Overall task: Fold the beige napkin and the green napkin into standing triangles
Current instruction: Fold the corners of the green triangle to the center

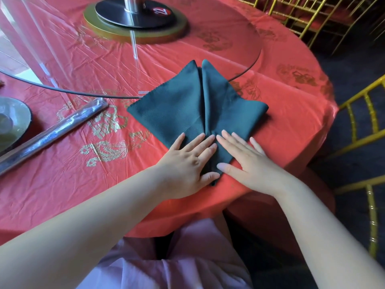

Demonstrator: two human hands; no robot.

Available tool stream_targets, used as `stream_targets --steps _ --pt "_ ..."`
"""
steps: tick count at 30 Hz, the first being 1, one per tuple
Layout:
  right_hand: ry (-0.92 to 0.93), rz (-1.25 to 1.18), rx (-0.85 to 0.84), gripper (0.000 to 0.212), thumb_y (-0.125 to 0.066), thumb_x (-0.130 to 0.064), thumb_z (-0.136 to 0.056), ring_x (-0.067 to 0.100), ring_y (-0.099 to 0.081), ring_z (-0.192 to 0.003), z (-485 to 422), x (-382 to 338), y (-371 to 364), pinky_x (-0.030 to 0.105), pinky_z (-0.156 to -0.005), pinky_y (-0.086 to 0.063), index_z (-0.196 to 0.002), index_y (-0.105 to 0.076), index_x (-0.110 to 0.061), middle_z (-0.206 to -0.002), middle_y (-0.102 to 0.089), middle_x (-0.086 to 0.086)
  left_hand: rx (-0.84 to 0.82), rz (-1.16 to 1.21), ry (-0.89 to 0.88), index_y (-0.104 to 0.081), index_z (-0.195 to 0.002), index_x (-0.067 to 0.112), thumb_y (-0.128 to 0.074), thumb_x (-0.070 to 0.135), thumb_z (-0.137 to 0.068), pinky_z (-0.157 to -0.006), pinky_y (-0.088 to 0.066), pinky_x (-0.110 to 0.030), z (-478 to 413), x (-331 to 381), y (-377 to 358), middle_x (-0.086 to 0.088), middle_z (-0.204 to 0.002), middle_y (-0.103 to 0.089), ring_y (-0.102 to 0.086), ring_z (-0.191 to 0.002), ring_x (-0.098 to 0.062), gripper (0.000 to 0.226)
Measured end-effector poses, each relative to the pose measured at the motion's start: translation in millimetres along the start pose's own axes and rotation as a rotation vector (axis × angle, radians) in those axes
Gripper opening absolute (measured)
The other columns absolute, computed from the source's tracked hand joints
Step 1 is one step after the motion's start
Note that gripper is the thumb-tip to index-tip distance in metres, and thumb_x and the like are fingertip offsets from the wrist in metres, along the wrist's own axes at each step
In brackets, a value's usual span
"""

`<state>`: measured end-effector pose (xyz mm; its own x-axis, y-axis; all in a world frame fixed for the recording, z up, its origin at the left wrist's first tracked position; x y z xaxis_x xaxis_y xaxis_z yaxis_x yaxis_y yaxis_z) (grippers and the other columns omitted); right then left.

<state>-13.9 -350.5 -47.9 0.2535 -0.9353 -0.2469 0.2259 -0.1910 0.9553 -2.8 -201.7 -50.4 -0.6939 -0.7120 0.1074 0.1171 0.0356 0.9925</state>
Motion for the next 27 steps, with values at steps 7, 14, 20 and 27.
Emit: stream_targets --steps 7,14,20,27 --pt "-0.110 0.098 -0.051 0.055 -0.020 -0.054 -0.094 0.005 0.013 -0.142 -22.0 47.8 13.6 0.038 -0.115 0.008 -0.143 0.003 -0.047 -0.156 0.014 -0.009 0.012 0.036 -0.005 -0.004 -0.149 0.020 0.003 0.068 -0.071 -0.115 0.007 -0.044 1.9 0.0 3.2 0.005 -0.157 0.006 0.009 -0.143 -0.013 0.092" --pt "-0.220 0.124 -0.060 0.054 -0.018 -0.051 -0.096 0.006 0.010 -0.143 -43.5 97.0 29.0 0.039 -0.115 0.007 -0.145 0.004 -0.043 -0.157 0.012 -0.007 0.006 0.023 -0.001 -0.004 -0.149 0.019 0.002 0.067 -0.073 -0.115 0.006 -0.044 3.5 0.6 3.0 0.004 -0.157 0.006 0.009 -0.143 -0.013 0.090" --pt "-0.157 0.099 0.164 0.051 -0.039 -0.044 -0.095 0.015 0.003 -0.145 -37.4 72.9 42.6 0.040 -0.114 0.007 -0.143 -0.027 -0.036 -0.158 -0.003 -0.003 -0.010 0.096 -0.023 0.000 -0.148 0.020 -0.005 0.075 -0.074 -0.116 0.007 -0.042 3.1 -1.9 1.9 0.006 -0.156 0.010 0.012 -0.142 -0.009 0.093" --pt "0.225 -0.327 -0.027 0.031 -0.074 -0.035 -0.075 -0.020 -0.026 -0.125 -3.0 7.0 28.1 0.031 -0.113 0.005 -0.092 -0.056 -0.053 -0.127 -0.045 -0.025 0.155 0.514 -0.214 -0.039 -0.138 0.016 -0.049 0.062 -0.078 -0.114 -0.009 -0.019 13.1 -31.5 26.7 0.001 -0.150 -0.030 -0.019 -0.139 -0.005 0.077"
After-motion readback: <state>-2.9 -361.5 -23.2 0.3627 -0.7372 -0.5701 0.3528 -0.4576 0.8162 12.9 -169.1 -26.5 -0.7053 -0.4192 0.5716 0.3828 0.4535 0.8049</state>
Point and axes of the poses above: each hand's wrist, its own z-axis away from the middle knuckle, its own y-axis out of the back of the hand, x = y × z, the point moved 5 cm from there along -z, towards the middle knuckle
